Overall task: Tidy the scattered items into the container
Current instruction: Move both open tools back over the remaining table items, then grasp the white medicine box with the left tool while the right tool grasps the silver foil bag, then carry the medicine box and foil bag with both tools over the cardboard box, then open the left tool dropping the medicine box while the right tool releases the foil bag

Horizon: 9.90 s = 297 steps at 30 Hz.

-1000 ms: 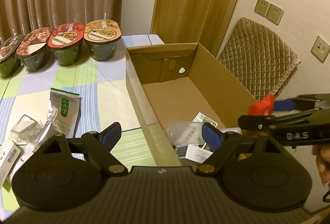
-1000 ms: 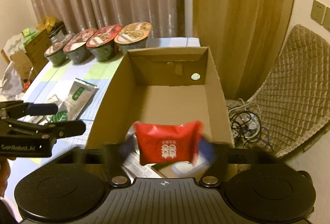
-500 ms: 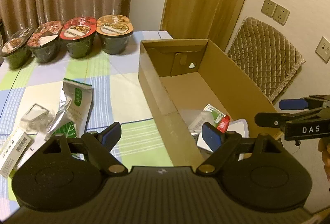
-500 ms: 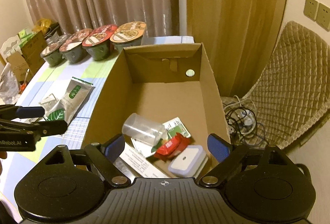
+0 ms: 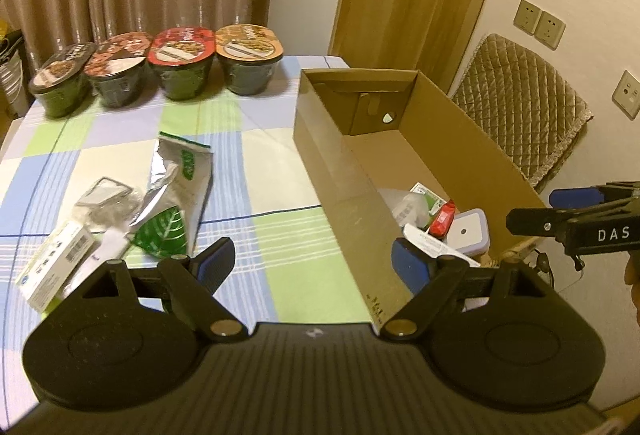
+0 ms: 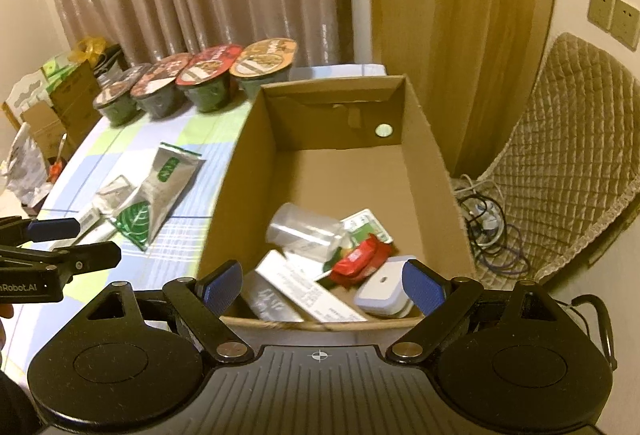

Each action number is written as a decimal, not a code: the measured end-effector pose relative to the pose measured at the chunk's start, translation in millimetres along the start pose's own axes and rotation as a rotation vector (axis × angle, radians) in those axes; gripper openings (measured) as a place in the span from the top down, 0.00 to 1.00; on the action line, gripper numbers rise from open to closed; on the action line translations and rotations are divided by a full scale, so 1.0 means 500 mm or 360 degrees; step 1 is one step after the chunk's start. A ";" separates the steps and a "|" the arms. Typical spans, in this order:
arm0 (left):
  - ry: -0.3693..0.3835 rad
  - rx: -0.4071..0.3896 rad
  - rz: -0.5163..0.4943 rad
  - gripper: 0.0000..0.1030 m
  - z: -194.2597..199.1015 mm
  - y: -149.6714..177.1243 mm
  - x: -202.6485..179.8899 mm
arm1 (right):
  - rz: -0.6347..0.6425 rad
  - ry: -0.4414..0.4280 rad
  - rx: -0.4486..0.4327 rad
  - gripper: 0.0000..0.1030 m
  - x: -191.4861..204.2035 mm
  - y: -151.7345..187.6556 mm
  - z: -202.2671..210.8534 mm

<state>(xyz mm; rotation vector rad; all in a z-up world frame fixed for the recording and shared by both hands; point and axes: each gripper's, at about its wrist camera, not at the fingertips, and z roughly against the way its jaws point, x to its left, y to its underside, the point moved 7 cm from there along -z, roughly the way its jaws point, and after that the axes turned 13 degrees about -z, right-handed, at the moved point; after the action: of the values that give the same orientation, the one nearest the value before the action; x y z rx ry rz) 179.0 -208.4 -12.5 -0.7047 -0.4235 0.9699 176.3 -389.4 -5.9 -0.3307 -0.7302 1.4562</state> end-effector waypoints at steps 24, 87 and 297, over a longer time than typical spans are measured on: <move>-0.0228 0.0071 0.0153 0.19 0.173 0.174 0.167 | 0.0144 -0.0196 -0.0014 0.10 0.206 0.053 0.036; 0.0043 0.0385 -0.0019 0.15 -0.137 0.235 0.603 | -0.0039 -0.0317 0.0412 0.10 0.441 0.012 -0.460; 0.0452 0.0165 -0.0247 0.32 -0.183 -0.163 -0.183 | 0.0214 0.0161 0.0098 0.41 -0.092 -0.096 -0.040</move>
<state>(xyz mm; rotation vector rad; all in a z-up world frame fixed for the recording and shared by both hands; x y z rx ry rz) 237.4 -349.4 -21.1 -0.6927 -0.1739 0.7268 228.3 -435.4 -2.4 -0.4090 -0.5895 1.5740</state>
